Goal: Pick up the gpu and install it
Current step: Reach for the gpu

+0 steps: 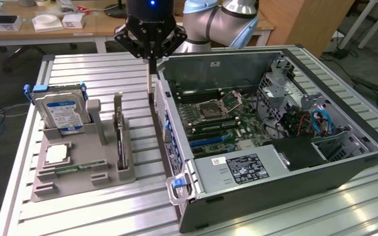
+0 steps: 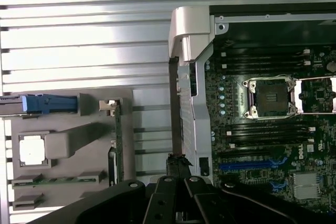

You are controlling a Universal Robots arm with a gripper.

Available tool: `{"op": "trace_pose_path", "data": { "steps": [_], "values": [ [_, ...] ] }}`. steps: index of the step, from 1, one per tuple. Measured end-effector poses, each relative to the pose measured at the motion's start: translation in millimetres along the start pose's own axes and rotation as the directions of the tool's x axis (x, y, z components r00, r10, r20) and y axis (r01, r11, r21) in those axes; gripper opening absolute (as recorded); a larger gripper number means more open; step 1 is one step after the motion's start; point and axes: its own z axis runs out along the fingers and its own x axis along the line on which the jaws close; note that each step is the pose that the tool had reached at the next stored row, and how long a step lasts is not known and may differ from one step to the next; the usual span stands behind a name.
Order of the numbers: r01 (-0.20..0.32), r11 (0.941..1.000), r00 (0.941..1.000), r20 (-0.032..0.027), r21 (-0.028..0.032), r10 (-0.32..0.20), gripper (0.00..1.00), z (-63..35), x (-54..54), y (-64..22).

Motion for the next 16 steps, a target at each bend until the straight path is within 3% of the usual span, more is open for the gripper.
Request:
{"op": "trace_pose_path", "data": {
  "steps": [16],
  "values": [
    [0.000, 1.0000, 1.0000, 0.0001, 0.0000, 0.000, 0.10, -0.4, 15.3, -1.4]
  ]
}}
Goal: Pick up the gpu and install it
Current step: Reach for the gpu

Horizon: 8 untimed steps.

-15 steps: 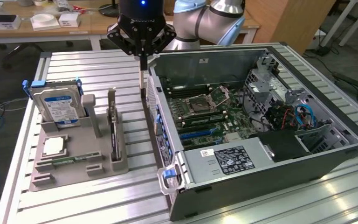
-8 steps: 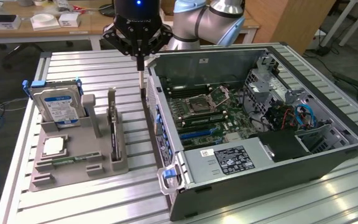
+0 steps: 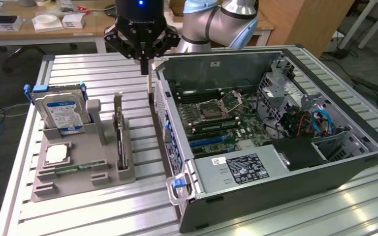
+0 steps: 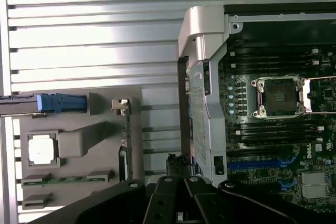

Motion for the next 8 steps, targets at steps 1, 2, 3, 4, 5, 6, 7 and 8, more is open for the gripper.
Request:
{"op": "trace_pose_path", "data": {
  "steps": [1, 2, 3, 4, 5, 6, 7, 8],
  "values": [
    [0.000, 1.0000, 1.0000, 0.0000, 0.0000, 0.000, 0.10, 0.0, 1.1, -0.1],
    [0.000, 1.0000, 1.0000, 0.0000, 0.0000, 0.000, 0.10, -0.1, 2.1, -0.2],
    [0.000, 1.0000, 1.0000, 0.0000, 0.0000, 0.000, 0.10, -0.1, 3.1, -0.3],
    [0.000, 1.0000, 1.0000, -0.0001, 0.0000, 0.000, 0.10, -0.1, 4.1, -0.4],
    [0.000, 1.0000, 1.0000, 0.0000, 0.0000, 0.000, 0.10, -0.2, 5.1, -0.5],
    [0.000, 1.0000, 1.0000, 0.0000, 0.0000, 0.000, 0.10, -0.2, 6.1, -0.6],
    [0.000, 1.0000, 1.0000, 0.0000, 0.0000, 0.000, 0.10, -0.2, 7.0, -0.7],
    [0.000, 1.0000, 1.0000, 0.0000, 0.0000, 0.000, 0.10, -0.2, 8.0, -0.8]
  ]
}}
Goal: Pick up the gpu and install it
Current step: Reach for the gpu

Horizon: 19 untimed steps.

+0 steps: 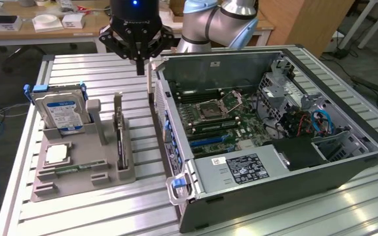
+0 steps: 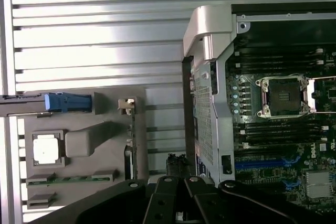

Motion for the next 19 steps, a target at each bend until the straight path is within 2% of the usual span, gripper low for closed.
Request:
{"op": "trace_pose_path", "data": {
  "steps": [19],
  "values": [
    [0.000, 1.0000, 1.0000, -0.0001, 0.0001, 0.000, 0.10, -0.6, 19.1, -1.9]
  ]
}}
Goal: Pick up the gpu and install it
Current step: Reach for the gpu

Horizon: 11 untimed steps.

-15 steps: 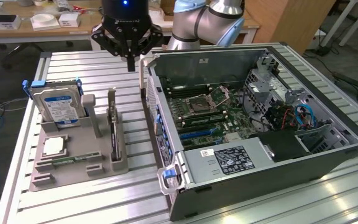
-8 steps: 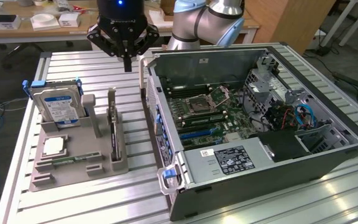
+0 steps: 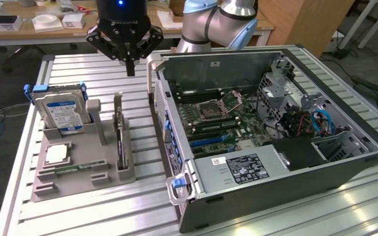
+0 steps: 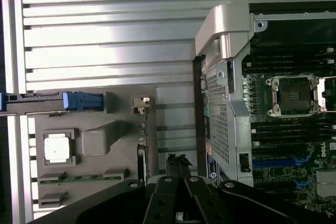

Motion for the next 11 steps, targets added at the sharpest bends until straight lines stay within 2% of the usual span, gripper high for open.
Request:
{"op": "trace_pose_path", "data": {
  "steps": [11],
  "values": [
    [0.000, 1.0000, 1.0000, 0.0001, -0.0001, 0.000, 0.10, -0.3, 13.7, -1.3]
  ]
}}
